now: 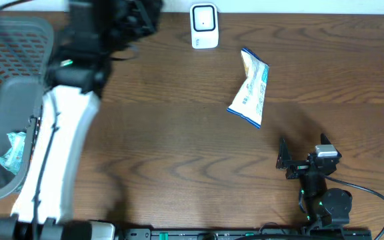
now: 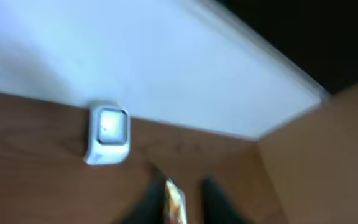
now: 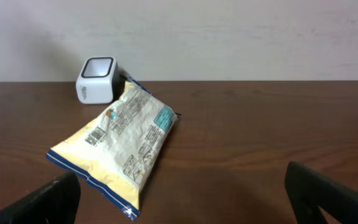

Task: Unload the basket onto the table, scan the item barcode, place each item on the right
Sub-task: 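Return the left gripper to the basket and grasp the green wipes pack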

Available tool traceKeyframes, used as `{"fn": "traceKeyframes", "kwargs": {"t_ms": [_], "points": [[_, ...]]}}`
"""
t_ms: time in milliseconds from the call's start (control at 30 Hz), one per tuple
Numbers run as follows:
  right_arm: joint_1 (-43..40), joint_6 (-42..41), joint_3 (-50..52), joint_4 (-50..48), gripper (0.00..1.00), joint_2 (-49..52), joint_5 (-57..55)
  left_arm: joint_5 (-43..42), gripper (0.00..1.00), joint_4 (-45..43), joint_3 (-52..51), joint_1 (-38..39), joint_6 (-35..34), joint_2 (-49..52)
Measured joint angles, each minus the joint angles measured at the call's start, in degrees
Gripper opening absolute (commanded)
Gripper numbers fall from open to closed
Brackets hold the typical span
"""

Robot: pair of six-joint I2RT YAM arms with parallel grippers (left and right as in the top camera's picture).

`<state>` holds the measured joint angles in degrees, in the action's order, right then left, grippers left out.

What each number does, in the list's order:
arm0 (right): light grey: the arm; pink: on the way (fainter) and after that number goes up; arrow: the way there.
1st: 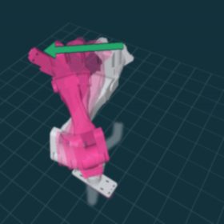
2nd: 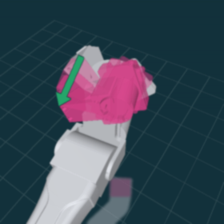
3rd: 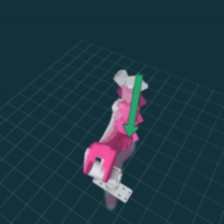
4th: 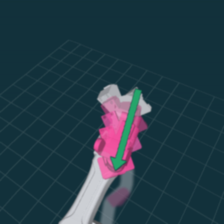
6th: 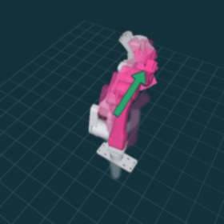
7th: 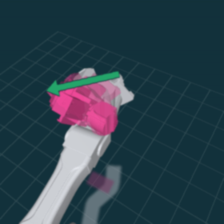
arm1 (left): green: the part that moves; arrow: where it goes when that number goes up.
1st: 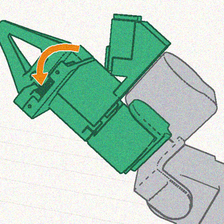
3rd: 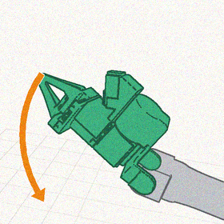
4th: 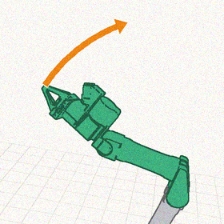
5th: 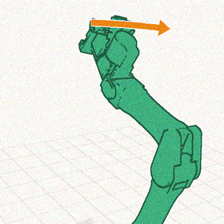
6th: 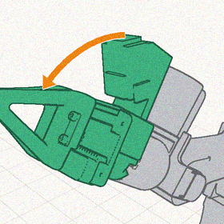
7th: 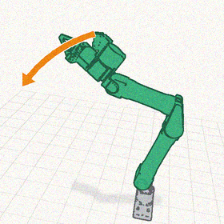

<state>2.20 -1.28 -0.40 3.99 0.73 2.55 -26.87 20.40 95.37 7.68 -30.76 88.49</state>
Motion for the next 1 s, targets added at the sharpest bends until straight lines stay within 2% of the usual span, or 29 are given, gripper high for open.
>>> {"fn": "traceKeyframes", "kwargs": {"t_ms": [67,100,167,267,400,467,600,700,1000], "points": [[0.0,0.0,0.0,0.02,0.99,0.0,0.0,-0.11,0.34,1.55,0.0,-4.17,1.53,-2.97],[0.0,0.0,0.0,0.0,0.99,0.0,0.0,-0.07,0.38,2.27,0.0,-6.54,1.99,-4.31],[0.0,0.0,0.0,0.02,0.99,0.0,0.0,0.94,0.66,4.74,0.0,-12.0,2.75,-6.99],[0.02,0.0,0.0,-0.02,0.99,0.0,-0.02,5.07,0.73,10.4,0.02,-21.27,3.82,-10.36],[0.0,0.0,0.0,-0.02,0.99,0.0,-0.02,13.53,0.93,20.96,0.07,-31.95,5.2,-12.04],[0.0,0.0,0.0,0.0,0.99,0.0,-0.02,18.6,0.99,27.15,0.07,-36.83,5.7,-11.65],[0.0,0.0,0.0,0.0,0.99,0.0,-0.02,25.62,0.99,36.28,0.07,-43.3,6.6,-9.14],[0.02,0.0,0.0,0.0,0.99,0.0,-0.02,28.41,0.99,39.85,-0.04,-46.64,10.16,-5.55],[0.02,0.0,0.0,0.0,0.99,0.0,-0.02,33.66,1.0,46.05,-0.59,-48.85,17.66,8.7]]}}
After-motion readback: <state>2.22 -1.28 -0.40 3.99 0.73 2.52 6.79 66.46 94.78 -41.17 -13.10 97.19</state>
